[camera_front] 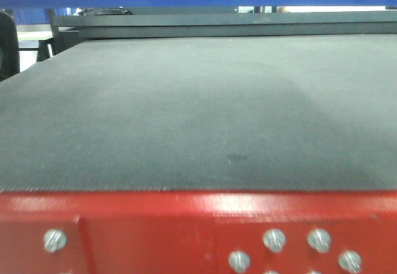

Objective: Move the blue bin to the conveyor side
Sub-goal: 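Drive up to the red table holding the bin above its grey surface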

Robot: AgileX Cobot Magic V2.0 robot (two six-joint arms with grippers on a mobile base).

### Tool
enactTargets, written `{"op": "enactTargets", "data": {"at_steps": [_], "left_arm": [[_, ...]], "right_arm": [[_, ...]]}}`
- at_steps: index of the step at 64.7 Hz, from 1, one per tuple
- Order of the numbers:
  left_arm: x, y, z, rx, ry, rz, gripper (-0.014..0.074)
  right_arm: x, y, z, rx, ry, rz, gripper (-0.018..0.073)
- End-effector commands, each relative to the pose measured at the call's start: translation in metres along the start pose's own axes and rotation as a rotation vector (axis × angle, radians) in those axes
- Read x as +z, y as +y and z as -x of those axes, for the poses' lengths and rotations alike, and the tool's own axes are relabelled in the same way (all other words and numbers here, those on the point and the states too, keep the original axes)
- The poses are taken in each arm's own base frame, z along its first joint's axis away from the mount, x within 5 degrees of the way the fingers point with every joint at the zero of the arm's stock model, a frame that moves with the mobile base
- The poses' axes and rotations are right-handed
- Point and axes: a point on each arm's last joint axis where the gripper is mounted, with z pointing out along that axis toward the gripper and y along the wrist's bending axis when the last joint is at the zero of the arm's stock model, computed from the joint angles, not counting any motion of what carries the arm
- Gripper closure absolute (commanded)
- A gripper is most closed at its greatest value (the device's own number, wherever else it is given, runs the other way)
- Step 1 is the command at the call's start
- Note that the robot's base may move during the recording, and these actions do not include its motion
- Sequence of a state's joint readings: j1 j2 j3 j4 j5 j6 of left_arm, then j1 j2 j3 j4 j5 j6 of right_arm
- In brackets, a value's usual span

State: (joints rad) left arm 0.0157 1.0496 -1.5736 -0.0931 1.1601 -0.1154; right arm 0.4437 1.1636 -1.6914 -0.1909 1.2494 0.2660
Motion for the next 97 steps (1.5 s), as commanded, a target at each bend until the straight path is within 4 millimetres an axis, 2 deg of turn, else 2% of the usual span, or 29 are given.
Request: {"op": "enactTargets", "data": {"at_steps": [1, 79, 97], "left_arm": [[-0.0128, -0.0014, 0.0109, 0.020, -0.139, -0.003, 0.0619], [-0.0128, -0.0014, 0.0109, 0.020, -0.139, -0.003, 0.0619], [-0.0136, -0.0019, 0.0156, 0.021, -0.192, -0.007, 0.0619]], "right_arm": [[-0.0132, -0.0054, 0.0104, -0.027, -0.138, -0.030, 0.0648], [-0.0132, -0.0054, 0.0104, -0.027, -0.138, -0.030, 0.0648], [-0.0134, -0.0050, 0.0119, -0.027, -0.154, -0.026, 0.0648]]}}
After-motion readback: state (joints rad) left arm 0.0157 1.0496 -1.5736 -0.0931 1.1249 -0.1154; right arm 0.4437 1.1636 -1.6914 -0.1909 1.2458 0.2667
